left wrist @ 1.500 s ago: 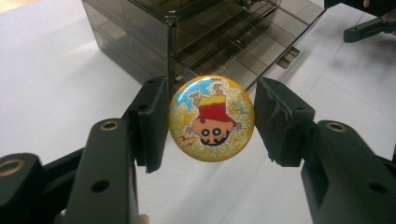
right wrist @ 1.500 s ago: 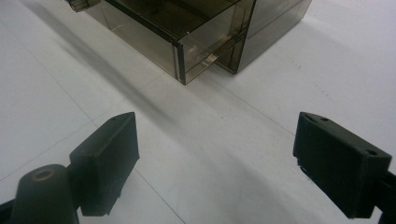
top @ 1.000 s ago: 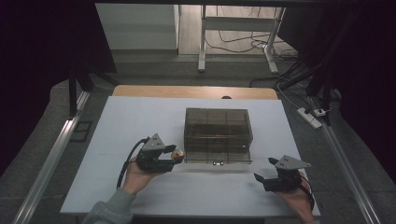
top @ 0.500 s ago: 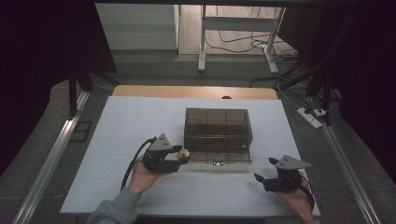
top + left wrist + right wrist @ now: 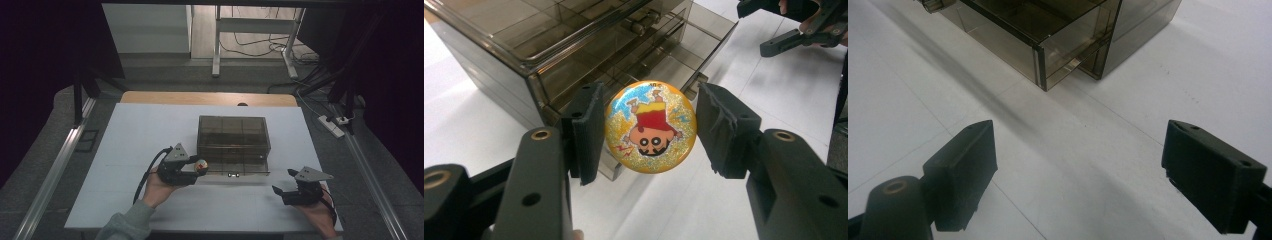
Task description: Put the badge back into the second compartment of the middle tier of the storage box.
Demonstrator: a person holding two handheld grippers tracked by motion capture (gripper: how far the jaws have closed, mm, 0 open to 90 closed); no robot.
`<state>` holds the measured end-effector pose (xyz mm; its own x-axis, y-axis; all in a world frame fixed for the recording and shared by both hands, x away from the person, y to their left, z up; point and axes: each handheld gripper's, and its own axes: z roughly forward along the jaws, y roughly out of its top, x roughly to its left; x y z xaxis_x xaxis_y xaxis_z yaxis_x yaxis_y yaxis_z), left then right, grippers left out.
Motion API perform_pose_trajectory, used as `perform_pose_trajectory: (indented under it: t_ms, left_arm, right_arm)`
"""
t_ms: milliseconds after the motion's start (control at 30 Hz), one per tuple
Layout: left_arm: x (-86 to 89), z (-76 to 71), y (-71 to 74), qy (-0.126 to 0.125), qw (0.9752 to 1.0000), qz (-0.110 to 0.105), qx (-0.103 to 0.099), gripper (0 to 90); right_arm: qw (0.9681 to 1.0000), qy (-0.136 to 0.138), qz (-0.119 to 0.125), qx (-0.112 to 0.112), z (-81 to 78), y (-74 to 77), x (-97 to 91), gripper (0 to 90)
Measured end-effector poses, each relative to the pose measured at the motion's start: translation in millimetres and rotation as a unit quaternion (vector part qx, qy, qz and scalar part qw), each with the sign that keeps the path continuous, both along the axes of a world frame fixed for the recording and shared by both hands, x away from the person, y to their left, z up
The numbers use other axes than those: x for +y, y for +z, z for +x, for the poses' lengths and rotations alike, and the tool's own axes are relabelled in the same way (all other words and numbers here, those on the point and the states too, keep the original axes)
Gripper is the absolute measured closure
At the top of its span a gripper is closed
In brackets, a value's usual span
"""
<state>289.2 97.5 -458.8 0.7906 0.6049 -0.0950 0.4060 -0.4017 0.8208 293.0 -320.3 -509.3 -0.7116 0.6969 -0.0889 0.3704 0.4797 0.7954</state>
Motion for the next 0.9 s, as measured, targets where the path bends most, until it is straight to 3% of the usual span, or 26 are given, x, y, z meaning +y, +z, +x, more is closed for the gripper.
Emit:
perform_pose_trajectory:
  t_ms: [900]
  left_arm:
    - [-18.0,4.6,3.2,-0.012,0.9999,-0.001,-0.005,46.7]
  right_arm:
    - [0.9999,-0.002,0.007,-0.013,-2.4,2.5,-0.8,14.4]
